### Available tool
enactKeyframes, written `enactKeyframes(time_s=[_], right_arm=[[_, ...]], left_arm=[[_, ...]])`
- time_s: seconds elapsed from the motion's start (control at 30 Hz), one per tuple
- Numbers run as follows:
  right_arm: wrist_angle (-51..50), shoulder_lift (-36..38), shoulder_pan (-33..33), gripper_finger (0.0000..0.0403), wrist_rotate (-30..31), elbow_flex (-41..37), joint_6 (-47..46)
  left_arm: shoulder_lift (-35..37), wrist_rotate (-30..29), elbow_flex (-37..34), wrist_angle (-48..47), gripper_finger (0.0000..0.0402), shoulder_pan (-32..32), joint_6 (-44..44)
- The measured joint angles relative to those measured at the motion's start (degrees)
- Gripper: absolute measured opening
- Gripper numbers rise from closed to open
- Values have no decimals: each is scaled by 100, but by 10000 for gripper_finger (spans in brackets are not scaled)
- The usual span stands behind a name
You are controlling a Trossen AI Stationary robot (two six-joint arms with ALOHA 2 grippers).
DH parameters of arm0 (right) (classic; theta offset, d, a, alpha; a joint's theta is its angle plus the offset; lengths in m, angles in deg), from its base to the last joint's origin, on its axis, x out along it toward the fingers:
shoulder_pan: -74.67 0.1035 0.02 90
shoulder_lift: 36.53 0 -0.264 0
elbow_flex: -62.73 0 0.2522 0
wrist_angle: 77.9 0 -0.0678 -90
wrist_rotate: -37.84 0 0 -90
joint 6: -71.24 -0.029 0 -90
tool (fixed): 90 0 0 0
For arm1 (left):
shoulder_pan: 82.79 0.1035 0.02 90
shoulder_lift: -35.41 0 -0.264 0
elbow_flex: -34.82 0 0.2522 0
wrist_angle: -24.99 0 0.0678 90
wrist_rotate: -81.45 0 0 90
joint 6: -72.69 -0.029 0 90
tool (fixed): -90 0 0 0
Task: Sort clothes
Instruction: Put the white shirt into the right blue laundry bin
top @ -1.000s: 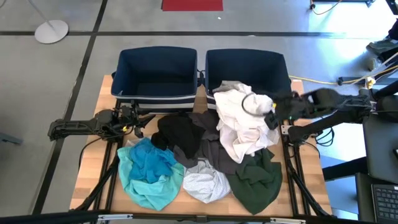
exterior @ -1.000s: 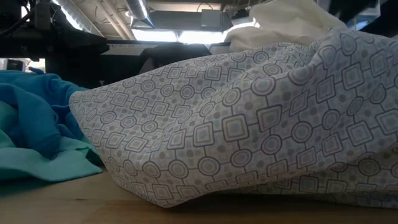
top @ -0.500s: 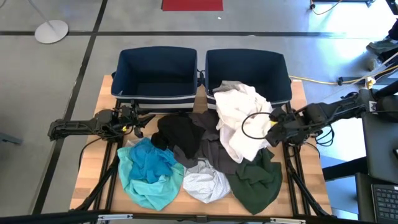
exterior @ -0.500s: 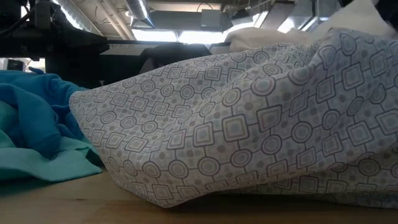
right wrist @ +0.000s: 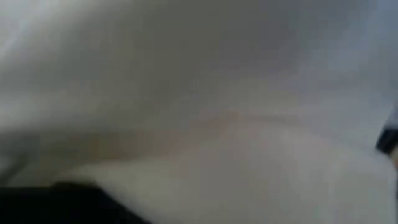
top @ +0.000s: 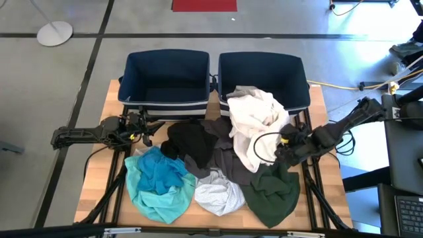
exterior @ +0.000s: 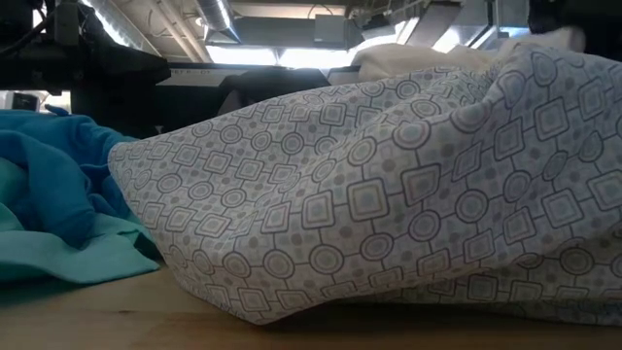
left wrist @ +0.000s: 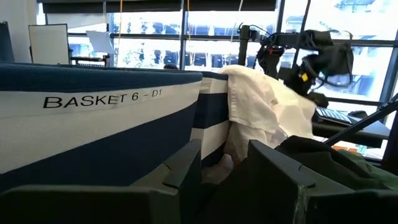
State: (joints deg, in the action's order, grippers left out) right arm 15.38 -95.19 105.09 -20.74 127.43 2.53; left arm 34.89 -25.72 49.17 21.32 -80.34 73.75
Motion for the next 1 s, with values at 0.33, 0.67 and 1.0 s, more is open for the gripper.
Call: enactKeyframes(time_s=[0.33, 0.67, 1.0], right_arm=[[1769, -242, -8, 272, 1895, -1189, 693], [2874, -242, -546, 101, 2205, -1674, 1398], [3382, -235, -616, 18, 2279, -1066, 2925]], left_arm=[[0, 0, 1, 0, 125, 1, -32], [-2, 0, 1, 43, 125, 0, -33], [-1, 0, 2, 123, 125, 0, -22]])
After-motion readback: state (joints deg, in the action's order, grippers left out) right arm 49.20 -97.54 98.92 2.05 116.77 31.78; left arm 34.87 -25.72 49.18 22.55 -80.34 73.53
